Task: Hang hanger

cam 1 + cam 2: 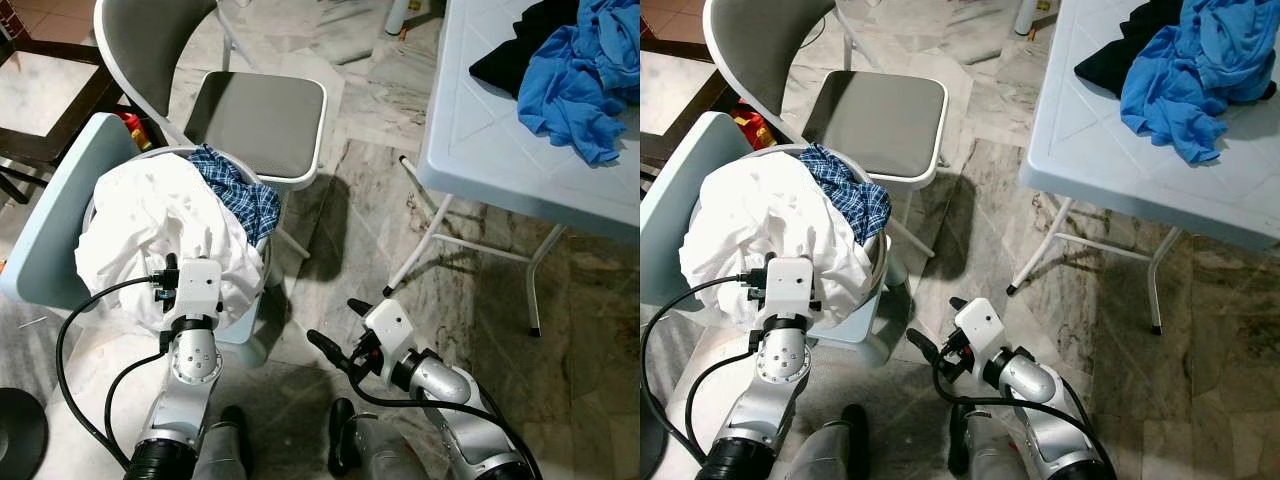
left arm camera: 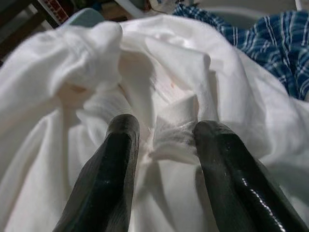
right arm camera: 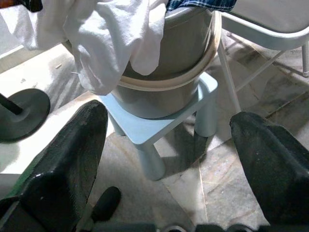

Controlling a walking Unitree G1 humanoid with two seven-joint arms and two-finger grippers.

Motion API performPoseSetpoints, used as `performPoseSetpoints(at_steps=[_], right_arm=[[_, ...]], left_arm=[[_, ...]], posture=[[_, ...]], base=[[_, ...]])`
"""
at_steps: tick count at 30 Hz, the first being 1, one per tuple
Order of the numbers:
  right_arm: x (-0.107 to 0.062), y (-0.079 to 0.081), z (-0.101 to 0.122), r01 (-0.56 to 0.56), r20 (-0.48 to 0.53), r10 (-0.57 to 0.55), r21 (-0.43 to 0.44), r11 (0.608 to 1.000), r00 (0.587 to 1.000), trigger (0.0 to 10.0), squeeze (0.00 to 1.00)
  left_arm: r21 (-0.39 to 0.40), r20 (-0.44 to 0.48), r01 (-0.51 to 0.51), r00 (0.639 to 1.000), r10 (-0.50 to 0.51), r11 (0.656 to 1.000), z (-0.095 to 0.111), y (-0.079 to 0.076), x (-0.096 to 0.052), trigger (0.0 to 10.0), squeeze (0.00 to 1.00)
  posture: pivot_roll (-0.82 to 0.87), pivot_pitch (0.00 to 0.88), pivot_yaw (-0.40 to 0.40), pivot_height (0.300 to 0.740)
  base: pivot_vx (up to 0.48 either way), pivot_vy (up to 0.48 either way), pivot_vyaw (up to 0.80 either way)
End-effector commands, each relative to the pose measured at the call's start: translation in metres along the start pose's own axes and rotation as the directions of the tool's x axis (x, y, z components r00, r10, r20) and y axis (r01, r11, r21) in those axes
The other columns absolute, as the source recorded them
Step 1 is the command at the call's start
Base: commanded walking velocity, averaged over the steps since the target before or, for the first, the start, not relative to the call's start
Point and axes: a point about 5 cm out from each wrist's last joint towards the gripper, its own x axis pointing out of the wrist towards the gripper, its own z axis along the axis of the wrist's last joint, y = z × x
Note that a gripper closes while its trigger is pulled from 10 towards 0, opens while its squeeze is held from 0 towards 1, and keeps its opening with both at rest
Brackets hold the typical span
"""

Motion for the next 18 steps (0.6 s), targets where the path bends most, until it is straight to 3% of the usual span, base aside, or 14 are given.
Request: performPoseSetpoints(at_steps=[1,5,6,8,9,11,18], right_arm=[[-0.003,0.002,-0.006,0.006,-0.020,-0.005,0.011,1.000,1.000,10.0,0.00],[-0.003,0.002,-0.007,0.006,-0.023,-0.005,0.013,1.000,1.000,10.0,0.00],[-0.003,0.003,-0.007,0.006,-0.023,-0.006,0.013,1.000,1.000,10.0,0.00],[-0.003,0.003,-0.007,0.007,-0.023,-0.007,0.014,1.000,1.000,10.0,0.00],[-0.003,0.003,-0.007,0.008,-0.023,-0.008,0.015,1.000,1.000,10.0,0.00],[-0.003,0.003,-0.007,0.009,-0.022,-0.009,0.016,1.000,1.000,10.0,0.00],[-0.002,0.003,-0.007,0.006,-0.020,-0.006,0.017,1.000,1.000,10.0,0.00]], left_arm=[[0.012,-0.054,0.021,0.998,-0.020,1.000,-0.012,-0.001,-0.005,9.7,0.00],[0.019,-0.059,0.024,0.998,-0.023,1.000,-0.015,0.000,-0.006,8.9,0.00],[0.022,-0.060,0.021,0.998,-0.019,1.000,-0.016,0.001,-0.007,7.9,0.00],[0.025,-0.061,0.013,0.998,-0.012,1.000,-0.017,0.003,-0.008,7.6,0.00],[0.039,-0.060,-0.004,0.998,0.007,0.999,-0.018,0.008,-0.008,6.7,0.00],[0.049,-0.058,-0.028,0.998,0.031,0.998,-0.020,0.014,-0.009,6.2,0.00],[0.063,-0.053,-0.069,0.996,0.072,0.996,-0.022,0.027,-0.009,7.2,0.00]], posture=[[-0.09,0.322,-0.064,0.740],[-0.09,0.321,-0.061,0.740],[-0.09,0.320,-0.058,0.740],[-0.09,0.320,-0.058,0.740],[-0.09,0.320,-0.057,0.740],[-0.09,0.321,-0.057,0.740],[-0.08,0.322,-0.059,0.740]], base=[[0.000,0.000,0.00],[0.000,0.000,0.00],[0.000,0.000,0.00],[0.000,0.000,0.00],[0.000,0.000,0.00],[0.000,0.000,0.00],[0.000,0.000,0.00]])
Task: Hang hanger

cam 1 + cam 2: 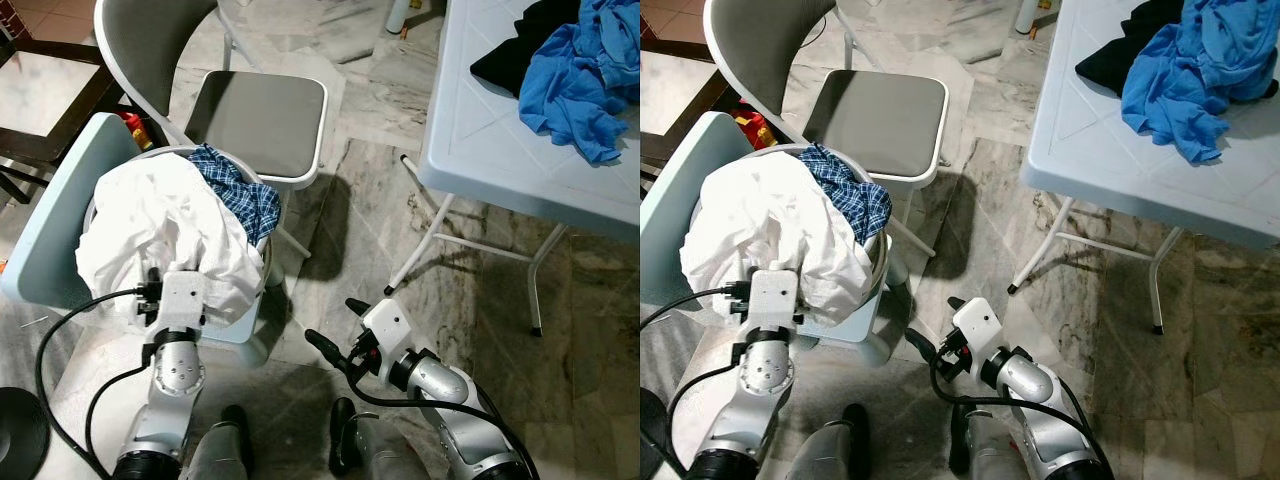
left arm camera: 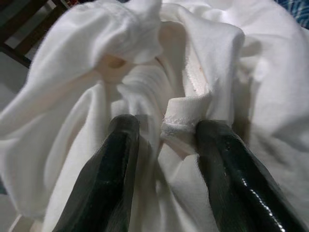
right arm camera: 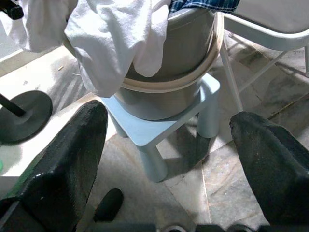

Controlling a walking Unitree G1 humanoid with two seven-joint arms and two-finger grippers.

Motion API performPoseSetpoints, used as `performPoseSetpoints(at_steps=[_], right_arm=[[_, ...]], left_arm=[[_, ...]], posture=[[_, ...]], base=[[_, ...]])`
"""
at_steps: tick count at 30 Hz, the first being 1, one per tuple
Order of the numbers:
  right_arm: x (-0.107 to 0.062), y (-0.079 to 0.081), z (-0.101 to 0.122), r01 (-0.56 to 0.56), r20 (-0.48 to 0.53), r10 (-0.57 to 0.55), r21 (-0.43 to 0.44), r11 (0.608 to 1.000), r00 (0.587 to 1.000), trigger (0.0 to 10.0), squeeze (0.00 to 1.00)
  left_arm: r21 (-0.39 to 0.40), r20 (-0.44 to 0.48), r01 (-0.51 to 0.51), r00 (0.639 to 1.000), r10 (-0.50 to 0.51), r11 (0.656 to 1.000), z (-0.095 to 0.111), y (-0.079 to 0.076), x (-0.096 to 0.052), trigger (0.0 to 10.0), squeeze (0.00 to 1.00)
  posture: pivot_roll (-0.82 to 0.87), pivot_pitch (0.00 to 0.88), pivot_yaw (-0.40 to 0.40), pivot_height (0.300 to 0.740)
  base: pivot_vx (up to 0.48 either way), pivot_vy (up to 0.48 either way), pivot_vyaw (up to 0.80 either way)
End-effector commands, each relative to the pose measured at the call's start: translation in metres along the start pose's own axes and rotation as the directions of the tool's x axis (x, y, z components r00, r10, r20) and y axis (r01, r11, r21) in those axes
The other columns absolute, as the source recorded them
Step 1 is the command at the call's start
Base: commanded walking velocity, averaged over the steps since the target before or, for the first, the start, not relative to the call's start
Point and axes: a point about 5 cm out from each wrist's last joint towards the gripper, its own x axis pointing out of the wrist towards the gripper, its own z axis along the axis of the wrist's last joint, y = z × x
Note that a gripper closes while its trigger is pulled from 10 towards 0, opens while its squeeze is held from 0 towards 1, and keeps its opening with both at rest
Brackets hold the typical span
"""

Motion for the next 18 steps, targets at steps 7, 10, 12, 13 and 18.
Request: performPoseSetpoints(at_steps=[7,10,12,13,18], right_arm=[[-0.004,0.000,-0.008,0.003,-0.023,-0.003,0.011,1.000,1.000,10.0,0.00],[-0.006,0.002,-0.006,-0.028,-0.004,0.028,0.021,0.999,1.000,10.0,0.00],[-0.007,0.005,-0.003,-0.054,0.016,0.053,0.032,0.998,0.998,10.0,0.00],[-0.007,0.005,-0.003,-0.060,0.022,0.059,0.038,0.997,0.998,10.0,0.00],[-0.009,0.008,0.001,-0.131,0.044,0.128,0.057,0.990,0.991,10.0,0.00]], left_arm=[[0.005,-0.006,-0.031,1.000,0.031,1.000,-0.003,0.005,-0.008,8.0,0.00],[-0.001,0.017,-0.044,0.999,0.044,0.999,0.001,0.006,-0.012,6.7,0.00],[-0.001,0.021,-0.044,0.999,0.044,0.999,0.002,0.007,-0.014,6.6,0.00],[-0.001,0.021,-0.043,0.999,0.043,0.999,0.002,0.007,-0.015,6.6,0.00],[-0.010,0.027,-0.055,0.998,0.055,0.998,0.003,0.009,-0.017,3.3,0.00]], posture=[[-0.08,0.322,-0.063,0.740],[-0.08,0.321,-0.063,0.740],[-0.08,0.322,-0.063,0.740],[-0.08,0.322,-0.063,0.740],[-0.08,0.322,-0.064,0.740]], base=[[0.000,0.000,0.00],[0.000,0.000,0.00],[0.000,0.000,0.00],[0.000,0.000,0.00],[0.000,0.000,0.00]])
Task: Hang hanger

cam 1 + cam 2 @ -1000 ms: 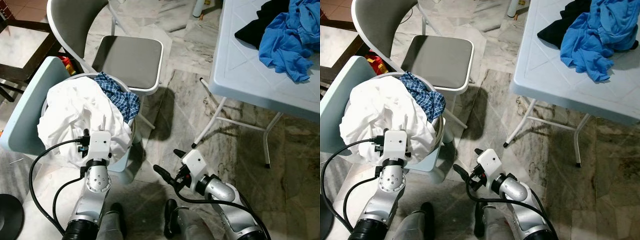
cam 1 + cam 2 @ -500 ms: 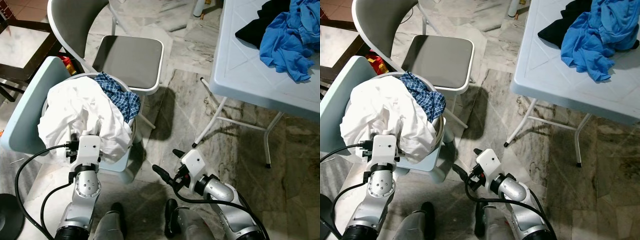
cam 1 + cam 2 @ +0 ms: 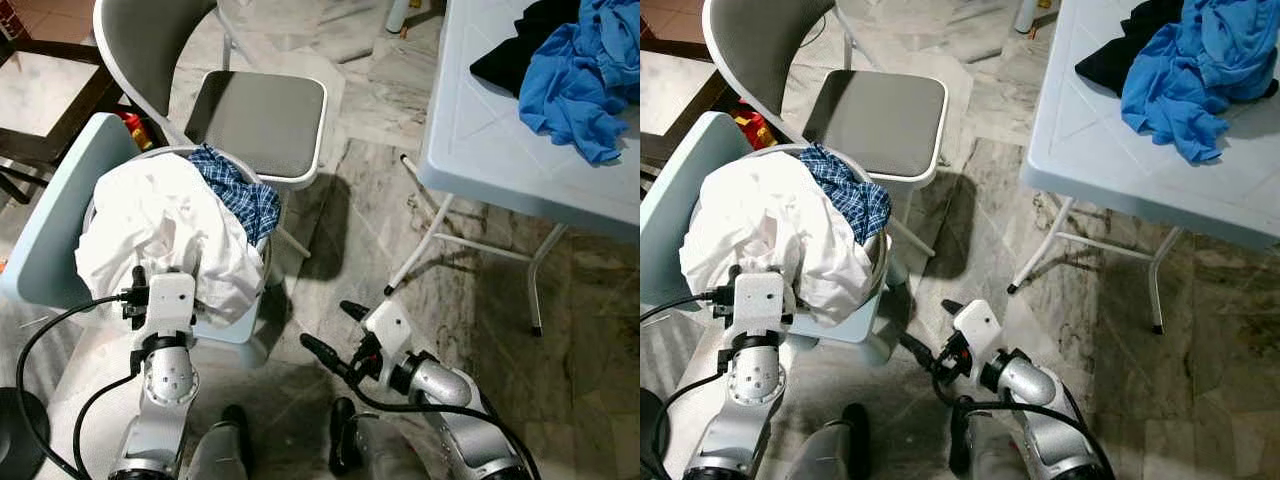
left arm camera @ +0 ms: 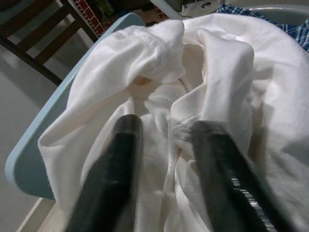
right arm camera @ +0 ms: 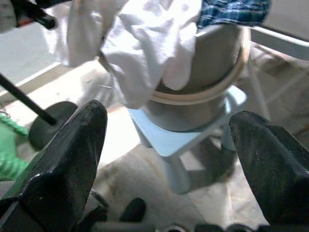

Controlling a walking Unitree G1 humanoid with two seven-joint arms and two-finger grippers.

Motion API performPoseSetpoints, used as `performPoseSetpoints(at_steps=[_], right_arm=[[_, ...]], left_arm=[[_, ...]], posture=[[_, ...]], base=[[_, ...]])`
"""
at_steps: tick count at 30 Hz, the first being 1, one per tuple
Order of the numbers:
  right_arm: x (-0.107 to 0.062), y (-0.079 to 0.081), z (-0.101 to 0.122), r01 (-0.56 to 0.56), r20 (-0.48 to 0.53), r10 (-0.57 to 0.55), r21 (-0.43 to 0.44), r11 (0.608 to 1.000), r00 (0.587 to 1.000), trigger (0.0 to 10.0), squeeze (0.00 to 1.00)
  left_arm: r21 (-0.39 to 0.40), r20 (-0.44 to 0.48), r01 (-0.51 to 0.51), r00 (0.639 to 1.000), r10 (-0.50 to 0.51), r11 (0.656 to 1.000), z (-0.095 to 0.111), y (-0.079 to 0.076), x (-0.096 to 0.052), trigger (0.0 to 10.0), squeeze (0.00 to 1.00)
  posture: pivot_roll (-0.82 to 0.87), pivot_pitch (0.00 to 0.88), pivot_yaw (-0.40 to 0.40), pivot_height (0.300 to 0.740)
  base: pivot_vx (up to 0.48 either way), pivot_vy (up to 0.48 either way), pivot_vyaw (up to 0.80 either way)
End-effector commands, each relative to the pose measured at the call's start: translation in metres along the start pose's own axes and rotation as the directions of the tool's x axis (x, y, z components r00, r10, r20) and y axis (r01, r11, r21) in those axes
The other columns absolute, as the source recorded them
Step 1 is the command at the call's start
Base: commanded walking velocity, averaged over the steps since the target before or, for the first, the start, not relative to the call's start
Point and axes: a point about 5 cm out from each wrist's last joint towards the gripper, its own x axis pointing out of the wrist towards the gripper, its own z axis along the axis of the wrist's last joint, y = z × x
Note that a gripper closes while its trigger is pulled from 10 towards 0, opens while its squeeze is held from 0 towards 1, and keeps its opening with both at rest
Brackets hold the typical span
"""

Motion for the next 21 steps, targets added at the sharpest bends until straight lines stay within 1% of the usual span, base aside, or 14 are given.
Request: performPoseSetpoints(at_steps=[1,2,4,6,8,14,21], right_arm=[[-0.0047,0.0009,-0.0034,-0.016,-0.016,0.017,0.012,1.000,1.000,10.0,0.00],[-0.0052,-0.0020,-0.0042,-0.017,-0.028,0.018,0.006,1.000,0.999,10.0,0.00],[-0.0056,-0.0035,-0.0048,-0.018,-0.034,0.018,0.002,1.000,0.999,10.0,0.00],[-0.0060,-0.0053,-0.0047,-0.014,-0.039,0.014,0.000,1.000,0.999,10.0,0.00],[-0.0063,-0.0052,-0.0052,-0.014,-0.045,0.014,-0.001,1.000,0.999,10.0,0.00],[-0.0053,-0.0049,-0.0071,-0.014,-0.056,0.014,-0.004,1.000,0.998,10.0,0.00],[-0.0023,-0.0053,-0.0070,-0.009,-0.060,0.009,-0.005,1.000,0.998,10.0,0.00]], left_arm=[[0.004,-0.023,0.002,1.000,-0.002,1.000,-0.0055,0.0000,-0.0067,0.1,0.00],[-0.016,-0.021,0.024,0.999,-0.024,1.000,-0.0051,-0.0029,-0.0078,0.0,0.00],[-0.024,-0.027,0.027,0.999,-0.028,0.999,-0.0052,-0.0040,-0.0085,0.0,0.00],[-0.040,-0.041,0.017,0.999,-0.019,0.999,-0.0050,-0.0041,-0.0086,0.0,0.00],[-0.074,-0.081,-0.004,0.997,-0.002,0.997,-0.0079,-0.0022,-0.0093,0.0,0.00],[-0.068,-0.075,-0.003,0.997,-0.002,0.998,-0.0090,0.0011,-0.0088,0.0,0.00],[-0.079,-0.063,-0.014,0.998,0.009,0.997,-0.0064,0.0046,-0.0058,0.0,0.00]], posture=[[-0.08,0.321,-0.065,0.740],[-0.08,0.320,-0.066,0.740],[-0.08,0.320,-0.066,0.740],[-0.08,0.318,-0.067,0.740],[-0.08,0.319,-0.067,0.740],[-0.07,0.319,-0.069,0.740],[-0.06,0.318,-0.065,0.740]], base=[[0.000,0.000,0.00],[0.000,0.000,0.00],[0.000,0.000,0.00],[0.000,0.000,0.00],[0.000,0.000,0.00],[0.000,0.000,0.00],[0.000,0.000,0.00]])
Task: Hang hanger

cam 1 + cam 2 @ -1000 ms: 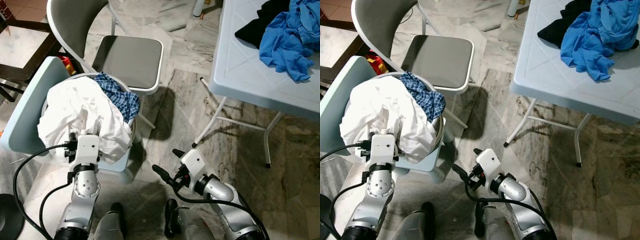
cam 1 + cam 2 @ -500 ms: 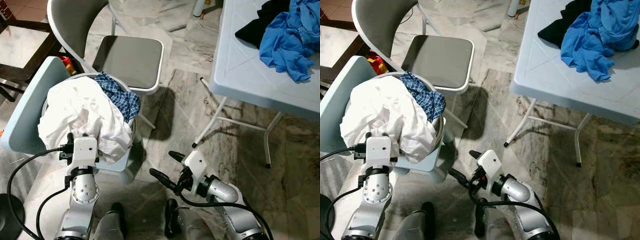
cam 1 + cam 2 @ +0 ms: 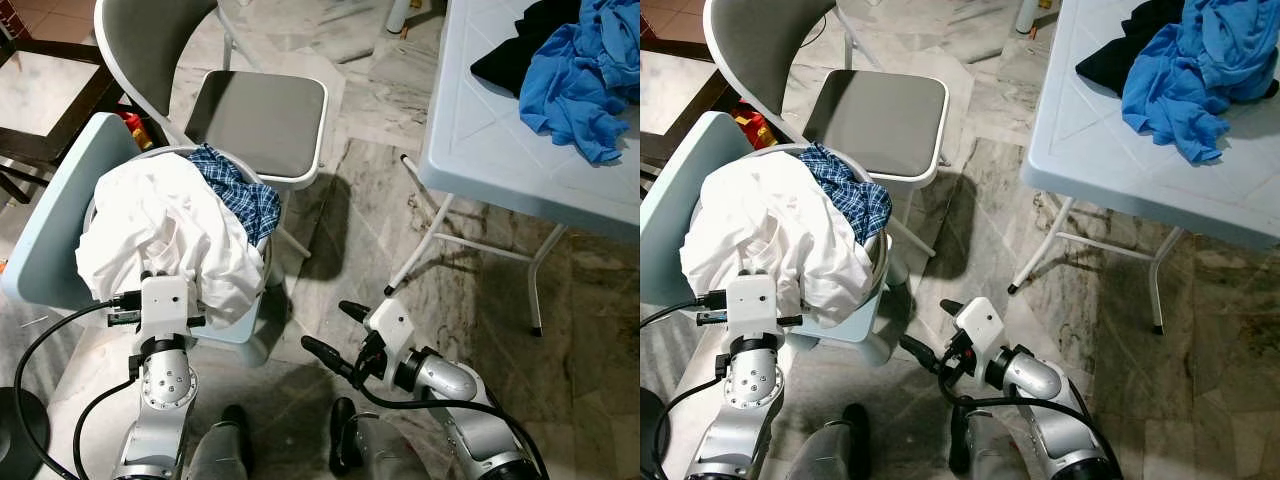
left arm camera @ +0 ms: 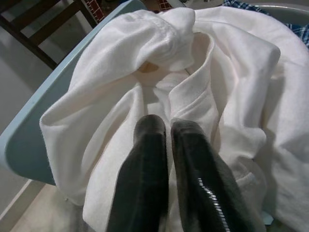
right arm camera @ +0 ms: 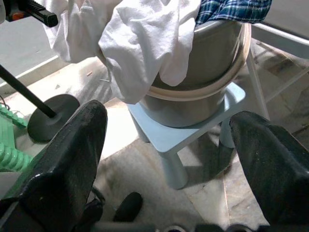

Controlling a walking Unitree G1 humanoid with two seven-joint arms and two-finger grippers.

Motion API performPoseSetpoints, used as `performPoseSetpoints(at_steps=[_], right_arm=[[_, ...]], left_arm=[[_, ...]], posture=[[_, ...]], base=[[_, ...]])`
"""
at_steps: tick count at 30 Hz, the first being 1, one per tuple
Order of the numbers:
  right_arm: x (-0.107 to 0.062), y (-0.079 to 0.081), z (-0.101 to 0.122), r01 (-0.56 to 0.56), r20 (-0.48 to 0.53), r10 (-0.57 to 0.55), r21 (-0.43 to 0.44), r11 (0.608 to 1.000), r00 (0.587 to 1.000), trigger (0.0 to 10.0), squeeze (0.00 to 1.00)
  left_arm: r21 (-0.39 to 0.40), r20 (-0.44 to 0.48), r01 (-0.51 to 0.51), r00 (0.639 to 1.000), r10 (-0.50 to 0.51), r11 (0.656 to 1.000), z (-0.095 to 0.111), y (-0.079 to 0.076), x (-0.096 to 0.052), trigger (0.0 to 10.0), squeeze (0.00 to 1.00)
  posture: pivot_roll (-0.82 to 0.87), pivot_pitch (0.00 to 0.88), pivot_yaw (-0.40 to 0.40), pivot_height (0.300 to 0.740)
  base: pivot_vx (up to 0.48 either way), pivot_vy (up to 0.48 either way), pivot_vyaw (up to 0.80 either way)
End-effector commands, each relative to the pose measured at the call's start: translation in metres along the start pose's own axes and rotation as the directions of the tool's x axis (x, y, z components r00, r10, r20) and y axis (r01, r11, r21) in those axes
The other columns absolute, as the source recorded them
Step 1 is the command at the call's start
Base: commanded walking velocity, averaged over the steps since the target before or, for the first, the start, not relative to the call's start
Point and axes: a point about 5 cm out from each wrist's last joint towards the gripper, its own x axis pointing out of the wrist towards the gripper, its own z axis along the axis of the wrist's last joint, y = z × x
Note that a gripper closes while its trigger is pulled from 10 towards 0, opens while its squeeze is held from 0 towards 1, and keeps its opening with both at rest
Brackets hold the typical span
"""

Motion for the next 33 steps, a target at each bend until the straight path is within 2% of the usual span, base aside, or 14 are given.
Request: performPoseSetpoints(at_steps=[1,4,11,14,18,21,22,23,25,29,33], right_arm=[[-0.002,0.003,-0.009,0.002,-0.032,-0.002,0.020,1.000,1.000,10.0,0.00],[-0.001,0.003,-0.009,0.011,-0.030,-0.010,0.020,1.000,0.999,10.0,0.00],[-0.001,0.001,-0.010,0.026,-0.033,-0.026,0.014,1.000,0.999,10.0,0.00],[0.000,0.001,-0.010,0.028,-0.033,-0.027,0.014,1.000,0.999,10.0,0.00],[0.001,0.002,-0.010,0.029,-0.032,-0.029,0.013,0.999,0.999,10.0,0.00],[0.001,0.002,-0.010,0.032,-0.033,-0.032,0.011,0.999,0.999,10.0,0.00],[0.001,0.002,-0.011,0.033,-0.035,-0.032,0.011,0.999,0.999,10.0,0.00],[0.001,0.003,-0.011,0.033,-0.036,-0.032,0.011,0.999,0.999,10.0,0.00],[0.001,0.003,-0.012,0.034,-0.039,-0.033,0.009,0.999,0.999,10.0,0.00],[0.000,0.003,-0.012,0.037,-0.042,-0.037,0.007,0.999,0.998,10.0,0.00],[-0.001,0.002,-0.013,0.039,-0.048,-0.039,0.003,0.999,0.998,10.0,0.00]], left_arm=[[0.001,-0.015,-0.008,1.000,0.008,1.000,-0.004,0.003,-0.003,0.0,0.00],[-0.004,0.002,-0.018,1.000,0.018,1.000,0.000,0.005,0.000,0.0,0.00],[0.006,0.168,-0.039,0.985,0.038,0.999,0.032,0.009,0.005,0.0,0.00],[0.013,0.209,-0.047,0.977,0.044,0.999,0.039,0.010,0.005,0.0,0.00],[0.030,0.212,-0.046,0.976,0.038,0.998,0.039,0.011,0.004,0.0,0.00],[0.073,0.226,0.019,0.973,-0.035,0.997,0.039,0.001,0.000,0.0,0.00],[0.085,0.220,0.054,0.973,-0.072,0.995,0.039,-0.005,-0.002,2.6,0.00],[0.074,0.207,0.087,0.973,-0.101,0.993,0.036,-0.010,-0.006,10.0,1.00],[0.058,0.186,0.140,0.971,-0.148,0.989,0.031,-0.019,-0.014,10.0,1.00],[0.069,0.156,0.143,0.976,-0.152,0.987,0.021,-0.022,-0.024,10.0,1.00],[0.050,0.094,0.141,0.985,-0.146,0.989,0.011,-0.023,-0.025,10.0,1.00]], posture=[[-0.06,0.318,-0.065,0.740],[-0.06,0.316,-0.063,0.740],[-0.06,0.315,-0.063,0.740],[-0.06,0.317,-0.064,0.740],[-0.05,0.320,-0.065,0.740],[-0.05,0.323,-0.066,0.740],[-0.05,0.324,-0.066,0.740],[-0.05,0.325,-0.067,0.740],[-0.06,0.326,-0.068,0.740],[-0.06,0.327,-0.070,0.740],[-0.06,0.328,-0.074,0.740]], base=[[0.000,0.000,0.00],[0.000,0.000,0.00],[0.000,0.000,0.00],[0.000,0.000,0.00],[0.000,0.000,0.00],[0.000,0.000,0.00],[0.000,0.000,0.00],[0.000,0.000,0.00],[0.000,0.000,0.00],[0.000,0.000,0.00],[0.000,0.000,0.00]])
